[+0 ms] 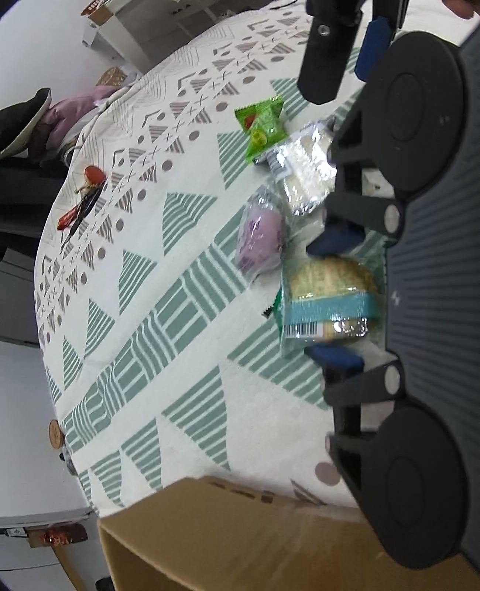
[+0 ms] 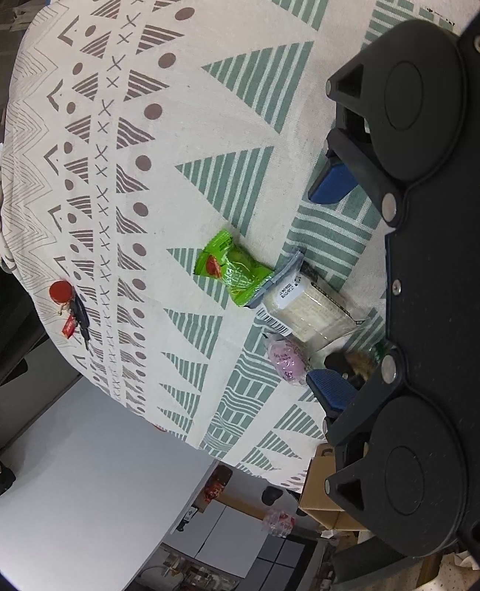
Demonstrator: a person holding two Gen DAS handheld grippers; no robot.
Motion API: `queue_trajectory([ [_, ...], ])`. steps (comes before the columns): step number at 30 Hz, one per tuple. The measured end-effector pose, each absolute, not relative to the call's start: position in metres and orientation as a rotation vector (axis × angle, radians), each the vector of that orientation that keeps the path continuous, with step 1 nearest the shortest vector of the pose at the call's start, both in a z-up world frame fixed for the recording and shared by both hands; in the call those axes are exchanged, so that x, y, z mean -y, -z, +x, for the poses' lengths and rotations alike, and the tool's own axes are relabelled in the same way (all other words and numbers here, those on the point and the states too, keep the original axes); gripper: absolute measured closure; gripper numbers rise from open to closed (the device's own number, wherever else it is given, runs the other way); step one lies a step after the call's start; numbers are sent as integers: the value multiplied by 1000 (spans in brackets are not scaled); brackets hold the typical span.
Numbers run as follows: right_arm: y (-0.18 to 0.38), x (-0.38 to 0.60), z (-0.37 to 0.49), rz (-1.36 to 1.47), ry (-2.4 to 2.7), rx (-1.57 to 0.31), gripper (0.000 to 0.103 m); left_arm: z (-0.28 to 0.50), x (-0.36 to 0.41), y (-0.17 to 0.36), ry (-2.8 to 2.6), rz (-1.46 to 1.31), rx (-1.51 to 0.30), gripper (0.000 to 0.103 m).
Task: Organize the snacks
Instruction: 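Grasp the round biscuit packet with the left tool while the right tool grasps the clear pastry packet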
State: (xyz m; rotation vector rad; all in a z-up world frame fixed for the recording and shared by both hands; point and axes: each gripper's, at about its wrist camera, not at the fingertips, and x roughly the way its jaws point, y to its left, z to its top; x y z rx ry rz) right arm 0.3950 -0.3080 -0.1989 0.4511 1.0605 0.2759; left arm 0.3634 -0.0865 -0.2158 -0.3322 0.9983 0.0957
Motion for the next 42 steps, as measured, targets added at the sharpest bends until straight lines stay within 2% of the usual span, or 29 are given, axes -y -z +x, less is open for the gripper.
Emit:
queue_trajectory([
  [13,206,289,400,447,-270,-1091,25,353,58,207,-95,-407,-960,56],
  [26,219,268,420,488,-163,-1083,28,355,35,204,-90,-453,-961,56],
  [30,224,262,423,452,-145,-1087,40,358,31,203,-93,-456,-963,56],
  [42,218,261,413,295,-163,-1097,60,351,35,199,-95,-453,-957,56],
])
